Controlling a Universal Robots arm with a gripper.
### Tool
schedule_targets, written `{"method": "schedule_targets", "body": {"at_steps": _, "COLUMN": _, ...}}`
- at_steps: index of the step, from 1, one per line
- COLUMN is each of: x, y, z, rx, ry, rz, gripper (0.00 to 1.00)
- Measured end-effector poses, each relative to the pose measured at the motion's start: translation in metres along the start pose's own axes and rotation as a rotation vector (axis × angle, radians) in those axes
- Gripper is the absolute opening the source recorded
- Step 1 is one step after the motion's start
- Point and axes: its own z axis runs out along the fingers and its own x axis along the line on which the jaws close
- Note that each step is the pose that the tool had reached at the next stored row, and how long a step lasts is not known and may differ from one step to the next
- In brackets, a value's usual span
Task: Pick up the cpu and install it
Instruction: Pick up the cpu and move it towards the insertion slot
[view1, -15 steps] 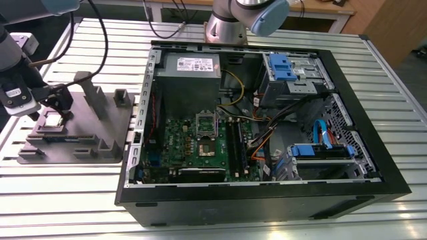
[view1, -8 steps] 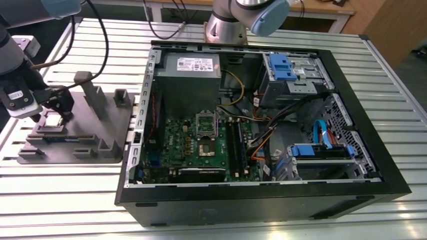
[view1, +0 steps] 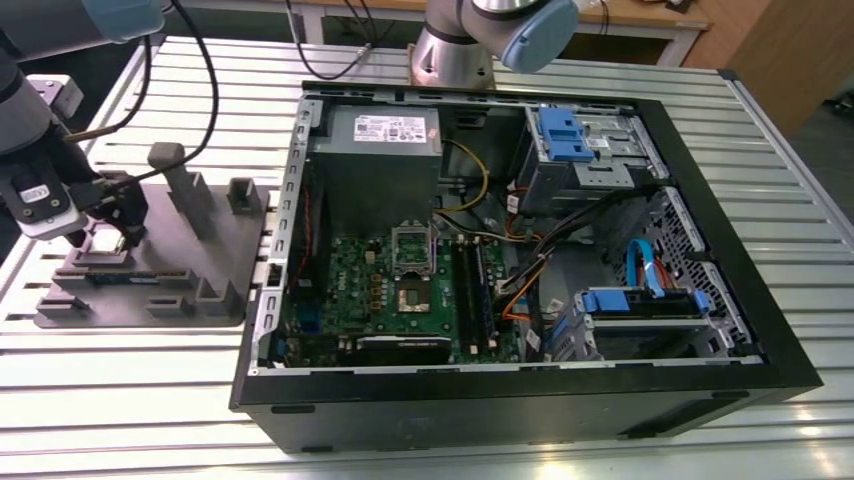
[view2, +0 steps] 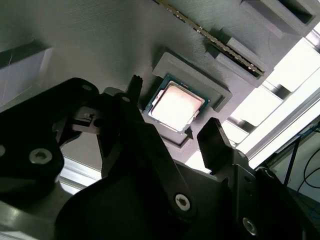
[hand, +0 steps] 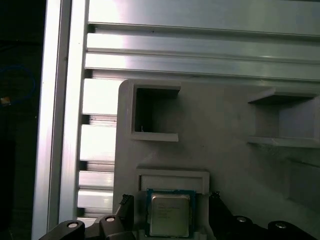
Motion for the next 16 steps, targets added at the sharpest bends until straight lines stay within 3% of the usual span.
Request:
{"method": "schedule_targets", "body": {"at_steps": 2, "x": 0.0, "y": 0.0, "z": 0.0006, "rx": 0.0, "ry": 0.0, "rz": 0.0, "gripper": 0.72}}
{"method": "schedule_targets", "body": {"at_steps": 3, "x": 0.0, "y": 0.0, "z": 0.0008, "rx": 0.0, "ry": -0.0001, "rz": 0.0, "gripper": 0.65}}
{"method": "schedule_targets", "body": {"at_steps": 13, "x": 0.0, "y": 0.0, "z": 0.0012, "rx": 0.0, "ry": -0.0001, "rz": 0.0, "gripper": 0.65}}
{"method": "schedule_targets", "body": {"at_steps": 16, "x": 0.0, "y": -0.0001, "z": 0.0012, "rx": 0.0001, "ry": 0.0, "rz": 0.0, "gripper": 0.57}}
